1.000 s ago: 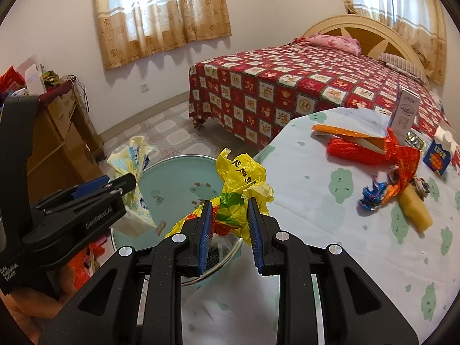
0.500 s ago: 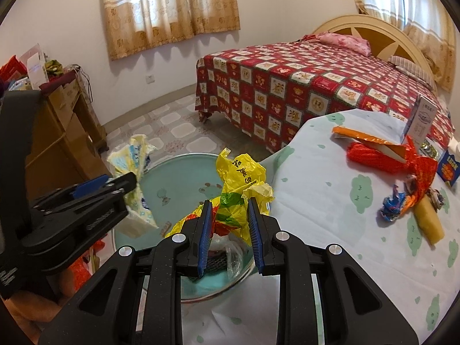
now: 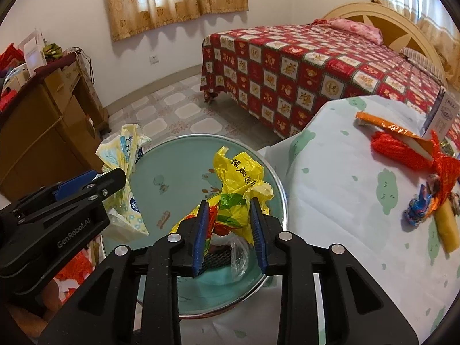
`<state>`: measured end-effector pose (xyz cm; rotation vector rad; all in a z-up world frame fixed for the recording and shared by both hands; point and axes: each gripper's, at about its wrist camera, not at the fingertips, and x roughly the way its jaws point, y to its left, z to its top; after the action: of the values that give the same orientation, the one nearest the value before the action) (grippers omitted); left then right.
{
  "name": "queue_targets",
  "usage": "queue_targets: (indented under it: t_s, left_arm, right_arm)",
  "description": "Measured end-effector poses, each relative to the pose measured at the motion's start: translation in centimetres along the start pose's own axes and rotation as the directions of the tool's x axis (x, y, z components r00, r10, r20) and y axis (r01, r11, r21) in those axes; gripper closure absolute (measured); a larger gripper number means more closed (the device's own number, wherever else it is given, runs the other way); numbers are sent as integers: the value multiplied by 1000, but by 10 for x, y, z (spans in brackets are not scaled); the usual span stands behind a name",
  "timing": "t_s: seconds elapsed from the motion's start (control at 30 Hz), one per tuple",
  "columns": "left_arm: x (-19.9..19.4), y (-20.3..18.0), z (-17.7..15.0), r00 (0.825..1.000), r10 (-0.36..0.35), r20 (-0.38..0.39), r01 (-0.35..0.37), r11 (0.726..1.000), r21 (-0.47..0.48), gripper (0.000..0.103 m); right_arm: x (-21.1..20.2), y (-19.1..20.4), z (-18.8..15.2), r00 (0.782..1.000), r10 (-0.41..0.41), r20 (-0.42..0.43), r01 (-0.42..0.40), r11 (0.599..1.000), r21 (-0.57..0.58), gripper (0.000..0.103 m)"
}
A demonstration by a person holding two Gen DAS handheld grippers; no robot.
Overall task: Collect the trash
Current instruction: 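Carry both wrappers over the teal bin and open both tools to drop them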
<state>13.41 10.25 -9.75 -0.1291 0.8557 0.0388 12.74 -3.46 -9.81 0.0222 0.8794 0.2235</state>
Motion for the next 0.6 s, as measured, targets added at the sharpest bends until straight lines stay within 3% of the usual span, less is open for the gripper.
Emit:
queue_targets:
  t_s: [0.27, 0.6]
  left_arm:
    - [1, -2, -1, 1000, -2, -3, 3, 1000, 2, 62]
    - [4, -9, -5, 1000, -15, -12, 16, 999, 39, 62]
  right_arm:
    - [2, -5, 3, 1000, 11, -1, -10, 1000, 20, 53]
    - [-15, -13, 6, 998, -49, 34, 47, 998, 40, 53]
